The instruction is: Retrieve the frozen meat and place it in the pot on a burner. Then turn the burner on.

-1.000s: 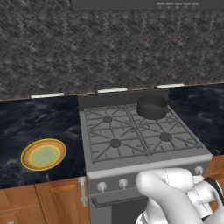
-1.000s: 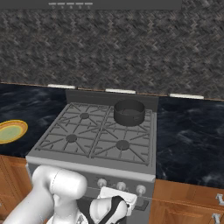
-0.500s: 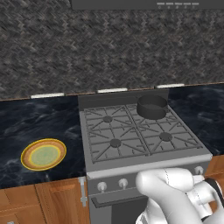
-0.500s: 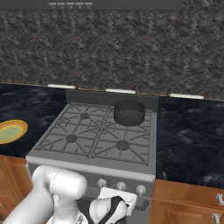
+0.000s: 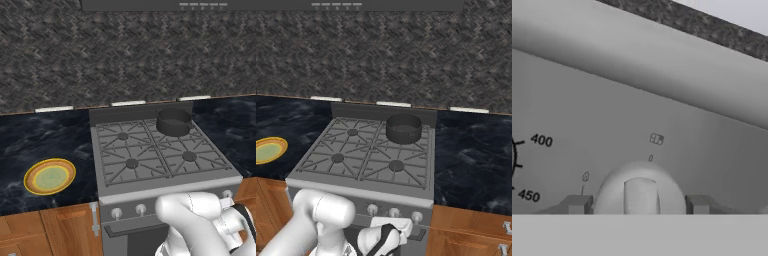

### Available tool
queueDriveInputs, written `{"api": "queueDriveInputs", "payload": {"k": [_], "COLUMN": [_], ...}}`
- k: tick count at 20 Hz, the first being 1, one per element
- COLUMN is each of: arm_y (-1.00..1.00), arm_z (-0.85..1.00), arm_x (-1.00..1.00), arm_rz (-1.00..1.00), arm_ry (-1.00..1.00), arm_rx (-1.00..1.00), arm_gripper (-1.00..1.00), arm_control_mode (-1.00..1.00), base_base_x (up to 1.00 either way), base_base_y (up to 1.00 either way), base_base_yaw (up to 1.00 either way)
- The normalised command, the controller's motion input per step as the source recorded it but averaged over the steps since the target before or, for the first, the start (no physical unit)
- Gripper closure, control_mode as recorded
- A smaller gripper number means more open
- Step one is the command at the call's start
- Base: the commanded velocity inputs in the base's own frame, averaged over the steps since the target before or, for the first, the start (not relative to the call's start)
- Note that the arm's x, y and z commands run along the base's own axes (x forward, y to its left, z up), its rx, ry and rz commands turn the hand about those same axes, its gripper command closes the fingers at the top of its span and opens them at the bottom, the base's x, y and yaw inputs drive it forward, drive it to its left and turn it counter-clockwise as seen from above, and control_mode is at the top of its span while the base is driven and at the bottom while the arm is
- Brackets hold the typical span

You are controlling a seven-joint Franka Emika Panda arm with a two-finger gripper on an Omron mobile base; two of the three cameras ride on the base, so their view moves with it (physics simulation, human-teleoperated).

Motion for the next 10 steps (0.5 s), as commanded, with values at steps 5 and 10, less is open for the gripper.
{"api": "queueDriveInputs", "payload": {"k": [5,10], "arm_y": [0.0,0.0], "arm_z": [0.0,0.0], "arm_x": [0.0,0.0], "arm_rz": [0.02,0.0], "arm_ry": [0.03,0.04], "arm_rx": [-0.21,-0.18], "arm_gripper": [1.0,1.0], "arm_control_mode": [-1.0,-1.0], "base_base_x": [0.0,0.0], "base_base_y": [0.0,0.0], "base_base_yaw": [0.0,0.0]}}
